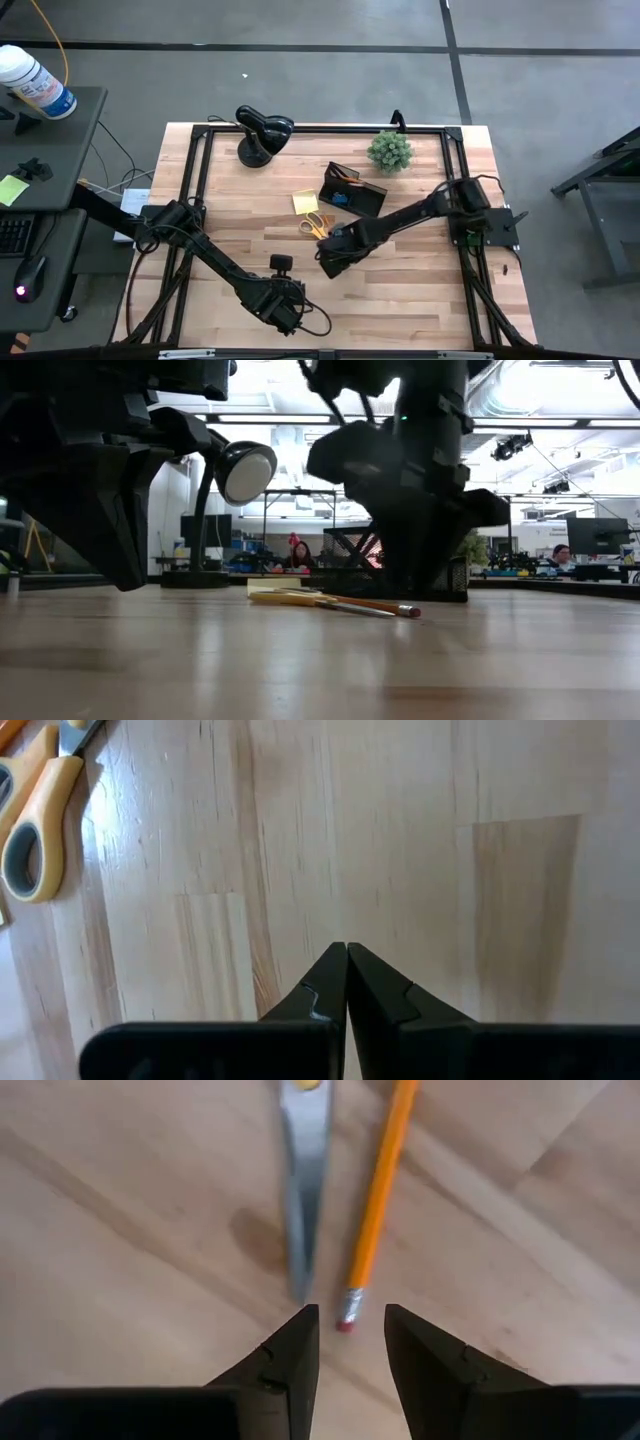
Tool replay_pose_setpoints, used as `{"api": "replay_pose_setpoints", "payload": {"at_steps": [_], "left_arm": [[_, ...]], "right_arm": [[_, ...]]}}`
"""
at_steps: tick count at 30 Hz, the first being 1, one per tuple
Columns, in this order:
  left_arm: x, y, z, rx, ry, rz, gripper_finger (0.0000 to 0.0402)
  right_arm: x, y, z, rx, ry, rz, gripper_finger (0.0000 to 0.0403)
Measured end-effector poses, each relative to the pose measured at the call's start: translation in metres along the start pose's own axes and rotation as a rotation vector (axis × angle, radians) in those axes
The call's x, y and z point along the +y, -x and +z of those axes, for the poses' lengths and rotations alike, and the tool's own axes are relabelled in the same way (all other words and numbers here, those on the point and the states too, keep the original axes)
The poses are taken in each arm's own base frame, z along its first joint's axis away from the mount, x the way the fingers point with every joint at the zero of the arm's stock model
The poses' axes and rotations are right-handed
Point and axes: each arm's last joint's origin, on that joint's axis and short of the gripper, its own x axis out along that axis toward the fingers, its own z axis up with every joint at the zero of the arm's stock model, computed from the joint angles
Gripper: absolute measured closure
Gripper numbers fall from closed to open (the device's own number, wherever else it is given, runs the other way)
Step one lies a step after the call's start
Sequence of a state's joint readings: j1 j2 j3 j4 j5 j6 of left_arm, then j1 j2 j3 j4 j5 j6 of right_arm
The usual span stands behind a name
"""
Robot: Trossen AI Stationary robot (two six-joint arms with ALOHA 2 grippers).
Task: Pick and place office supplies into organizer
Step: Put the yellow pencil into the desk organizer
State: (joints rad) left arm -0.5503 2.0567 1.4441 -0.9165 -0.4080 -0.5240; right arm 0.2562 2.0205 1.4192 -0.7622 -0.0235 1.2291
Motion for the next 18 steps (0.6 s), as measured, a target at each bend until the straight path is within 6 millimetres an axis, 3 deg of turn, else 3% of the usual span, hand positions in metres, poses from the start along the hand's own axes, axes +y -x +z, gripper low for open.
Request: {"api": "replay_pose_setpoints", "payload": {"at_steps": [6,18], "left_arm": [[-0.0002,0.0001,-0.0002,0.002,-0.009,-0.002,0.0401],[-0.0002,0.0001,-0.0002,0.003,-0.025,-0.003,0.0401]], "right_arm": [[0.0073,-0.0040,0.0038,0.026,0.037,-0.123,0.0290],[0.0112,-0.0083,0.0039,0.053,0.012,-0.113,0.0290]]}}
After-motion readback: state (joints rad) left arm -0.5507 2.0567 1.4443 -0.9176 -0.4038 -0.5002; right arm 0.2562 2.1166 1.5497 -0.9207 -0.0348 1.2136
